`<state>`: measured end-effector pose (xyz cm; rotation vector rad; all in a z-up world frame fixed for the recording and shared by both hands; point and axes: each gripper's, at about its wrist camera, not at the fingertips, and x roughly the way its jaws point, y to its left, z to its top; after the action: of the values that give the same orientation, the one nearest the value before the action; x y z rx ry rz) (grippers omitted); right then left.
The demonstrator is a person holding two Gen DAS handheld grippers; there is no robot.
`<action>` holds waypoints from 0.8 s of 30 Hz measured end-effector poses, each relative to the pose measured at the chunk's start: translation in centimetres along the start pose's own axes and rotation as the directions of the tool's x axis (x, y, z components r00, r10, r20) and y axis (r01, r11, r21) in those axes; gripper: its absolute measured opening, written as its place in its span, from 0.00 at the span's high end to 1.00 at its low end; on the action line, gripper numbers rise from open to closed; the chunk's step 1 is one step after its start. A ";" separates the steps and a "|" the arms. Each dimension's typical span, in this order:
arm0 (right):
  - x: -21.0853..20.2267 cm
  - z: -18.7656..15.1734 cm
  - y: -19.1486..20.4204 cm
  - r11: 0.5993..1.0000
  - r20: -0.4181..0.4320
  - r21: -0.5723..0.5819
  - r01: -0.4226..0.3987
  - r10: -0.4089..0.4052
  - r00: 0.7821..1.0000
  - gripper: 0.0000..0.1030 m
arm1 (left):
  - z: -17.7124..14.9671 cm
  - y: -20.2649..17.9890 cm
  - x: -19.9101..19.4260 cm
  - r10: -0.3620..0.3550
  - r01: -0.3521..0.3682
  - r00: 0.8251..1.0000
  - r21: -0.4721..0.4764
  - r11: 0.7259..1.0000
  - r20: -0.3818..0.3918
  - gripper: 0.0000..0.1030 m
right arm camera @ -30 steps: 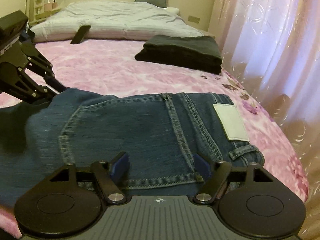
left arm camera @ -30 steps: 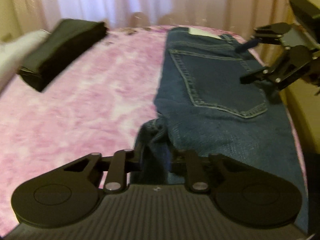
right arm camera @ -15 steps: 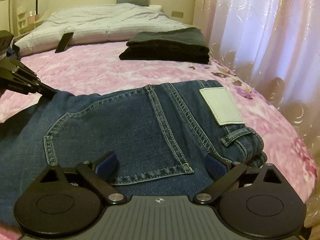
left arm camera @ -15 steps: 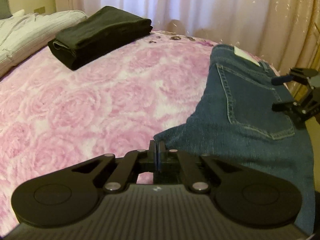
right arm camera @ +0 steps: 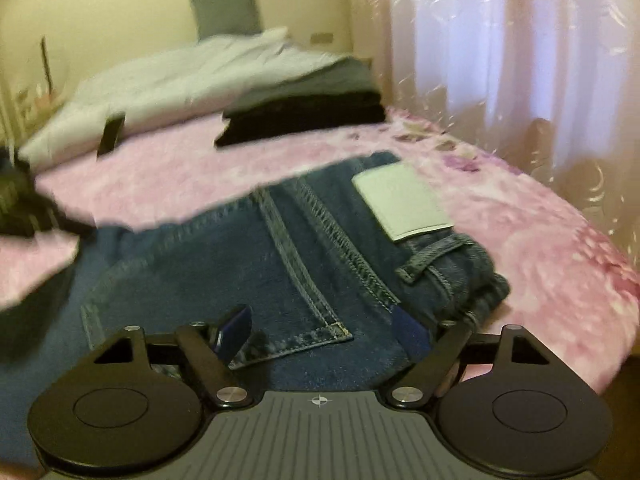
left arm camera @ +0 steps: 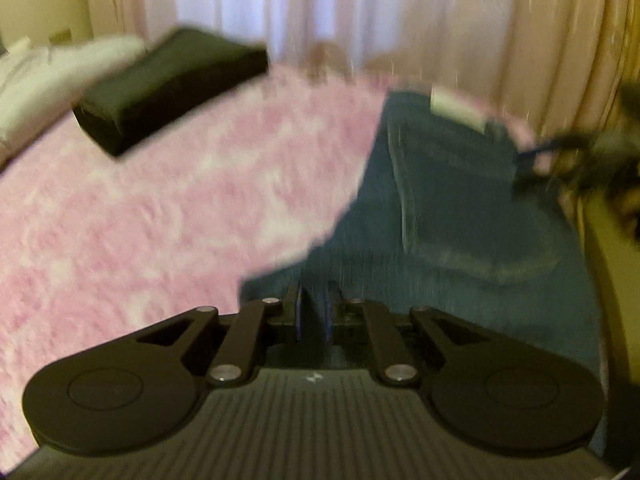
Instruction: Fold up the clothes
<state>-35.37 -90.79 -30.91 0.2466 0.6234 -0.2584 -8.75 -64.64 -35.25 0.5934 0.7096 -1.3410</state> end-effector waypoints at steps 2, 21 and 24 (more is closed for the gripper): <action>-0.9 0.2 -1.0 0.998 0.047 0.068 0.000 -0.003 0.999 0.22 | -0.8 -0.2 1.4 0.021 -0.020 0.999 0.019 1.000 -0.039 0.91; 0.7 1.9 -6.7 0.961 0.012 0.252 0.112 -0.119 0.993 0.56 | 1.5 -10.2 0.2 -0.163 0.151 0.983 0.135 0.979 0.082 0.91; 0.8 2.2 -5.3 0.978 -0.002 0.141 0.156 -0.158 0.987 0.55 | 1.3 -11.1 0.8 -0.146 0.133 0.987 0.155 0.979 0.070 0.91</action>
<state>-35.19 -96.54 -30.41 0.3325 0.6167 -0.4568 -19.55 -67.69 -34.81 0.6140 0.5959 -1.5507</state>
